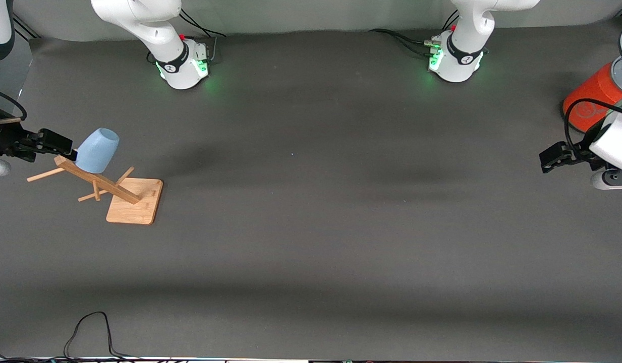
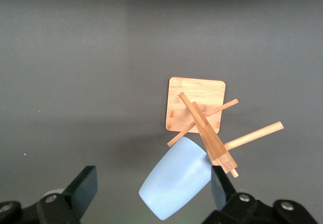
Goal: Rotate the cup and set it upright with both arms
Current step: 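Move the right gripper toward the blue cup on the wooden stand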
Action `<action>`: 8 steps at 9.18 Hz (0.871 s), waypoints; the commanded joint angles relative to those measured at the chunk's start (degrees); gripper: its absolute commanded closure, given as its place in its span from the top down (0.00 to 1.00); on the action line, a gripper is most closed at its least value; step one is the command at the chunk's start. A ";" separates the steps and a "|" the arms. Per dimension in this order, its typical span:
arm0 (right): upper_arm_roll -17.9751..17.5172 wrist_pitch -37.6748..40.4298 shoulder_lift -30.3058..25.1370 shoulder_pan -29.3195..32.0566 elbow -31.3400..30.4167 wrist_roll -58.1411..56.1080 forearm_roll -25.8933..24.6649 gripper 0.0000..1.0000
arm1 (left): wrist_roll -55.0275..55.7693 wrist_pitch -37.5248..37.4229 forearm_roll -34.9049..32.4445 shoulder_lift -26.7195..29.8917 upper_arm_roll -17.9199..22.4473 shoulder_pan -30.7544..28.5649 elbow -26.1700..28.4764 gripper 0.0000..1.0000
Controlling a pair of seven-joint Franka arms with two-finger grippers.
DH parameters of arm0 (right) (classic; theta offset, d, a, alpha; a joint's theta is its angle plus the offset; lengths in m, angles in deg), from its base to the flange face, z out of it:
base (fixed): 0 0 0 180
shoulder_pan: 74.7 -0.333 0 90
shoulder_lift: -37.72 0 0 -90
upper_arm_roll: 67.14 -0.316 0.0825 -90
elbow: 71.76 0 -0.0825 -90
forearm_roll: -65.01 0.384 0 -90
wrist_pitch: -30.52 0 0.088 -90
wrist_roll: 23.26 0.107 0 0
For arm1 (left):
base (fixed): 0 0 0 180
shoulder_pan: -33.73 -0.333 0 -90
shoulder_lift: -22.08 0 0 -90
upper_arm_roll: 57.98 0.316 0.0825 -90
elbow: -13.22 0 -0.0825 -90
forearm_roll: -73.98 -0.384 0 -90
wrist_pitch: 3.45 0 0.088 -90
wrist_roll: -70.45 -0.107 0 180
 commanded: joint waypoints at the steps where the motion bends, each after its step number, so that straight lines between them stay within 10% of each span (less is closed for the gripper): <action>1: 0.26 -0.68 -0.24 -0.43 -0.14 0.01 -0.05 1.00 | -1.21 -2.02 0.26 0.30 0.39 0.51 -1.12 1.00; 8: 2.26 -0.93 -5.05 -0.26 -5.39 -0.17 -0.31 1.00 | -1.13 -3.26 3.25 -2.67 0.39 0.78 -4.88 1.00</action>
